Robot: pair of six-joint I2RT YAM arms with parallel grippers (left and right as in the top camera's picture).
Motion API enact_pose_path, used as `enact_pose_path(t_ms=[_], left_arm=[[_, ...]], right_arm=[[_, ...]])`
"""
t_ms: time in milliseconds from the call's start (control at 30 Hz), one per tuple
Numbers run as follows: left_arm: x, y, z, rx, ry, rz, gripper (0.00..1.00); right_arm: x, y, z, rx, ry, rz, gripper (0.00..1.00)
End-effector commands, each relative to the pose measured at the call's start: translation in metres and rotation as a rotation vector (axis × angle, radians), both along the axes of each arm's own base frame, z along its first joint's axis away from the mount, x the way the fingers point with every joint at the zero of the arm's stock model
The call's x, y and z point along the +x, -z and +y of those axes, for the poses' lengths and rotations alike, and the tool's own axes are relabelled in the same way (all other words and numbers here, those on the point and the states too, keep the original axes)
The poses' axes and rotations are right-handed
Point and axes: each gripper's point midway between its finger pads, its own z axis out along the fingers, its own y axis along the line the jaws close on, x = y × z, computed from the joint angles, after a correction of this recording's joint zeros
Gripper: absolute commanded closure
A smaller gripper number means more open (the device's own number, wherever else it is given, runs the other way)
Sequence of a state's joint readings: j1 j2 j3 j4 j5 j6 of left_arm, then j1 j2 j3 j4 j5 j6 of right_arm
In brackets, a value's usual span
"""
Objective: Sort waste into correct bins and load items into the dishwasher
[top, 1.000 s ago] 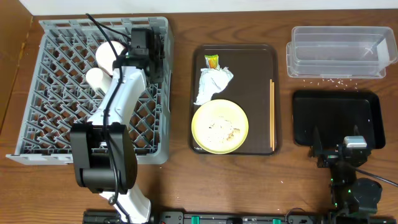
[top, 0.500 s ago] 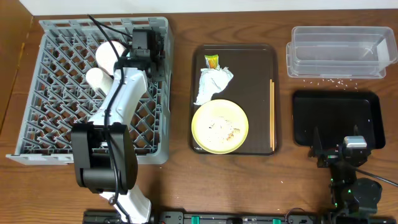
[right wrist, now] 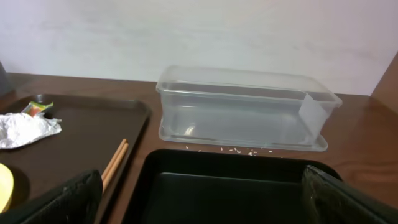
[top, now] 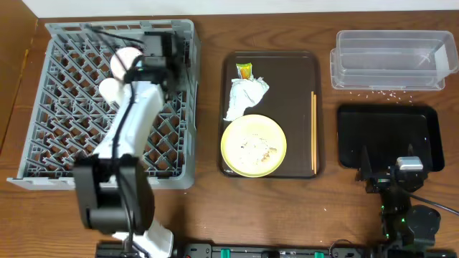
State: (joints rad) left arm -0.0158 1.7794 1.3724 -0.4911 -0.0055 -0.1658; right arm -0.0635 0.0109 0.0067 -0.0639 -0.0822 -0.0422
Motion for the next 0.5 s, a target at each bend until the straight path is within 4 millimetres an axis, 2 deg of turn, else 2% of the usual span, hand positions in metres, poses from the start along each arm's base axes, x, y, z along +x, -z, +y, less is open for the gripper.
enact_pose_path(t_ms=[0,133,300,467], left_arm=[[-0.001,-0.050,0.000,-0.210,-0.017,-0.123,0.93],[-0.005,-0.073,0.011,-0.305,-0.004,-0.177,0.93],[-0.010,-0.090,0.034,-0.385,-0.025,-0.222,0.93],[-0.021,-0.102,0.068,-0.566,-0.100,-0.254,0.92]], right_arm=[[0.000,0.000,-0.001,-0.015,0.003,-0.001,0.01],[0.000,0.000,-0.001,-0.015,0.003,-0.001,0.01],[0.000,0.000,-0.001,-0.015,0.003,-0.001,0.01],[0.000,0.000,-0.001,-0.015,0.003,-0.001,0.01]])
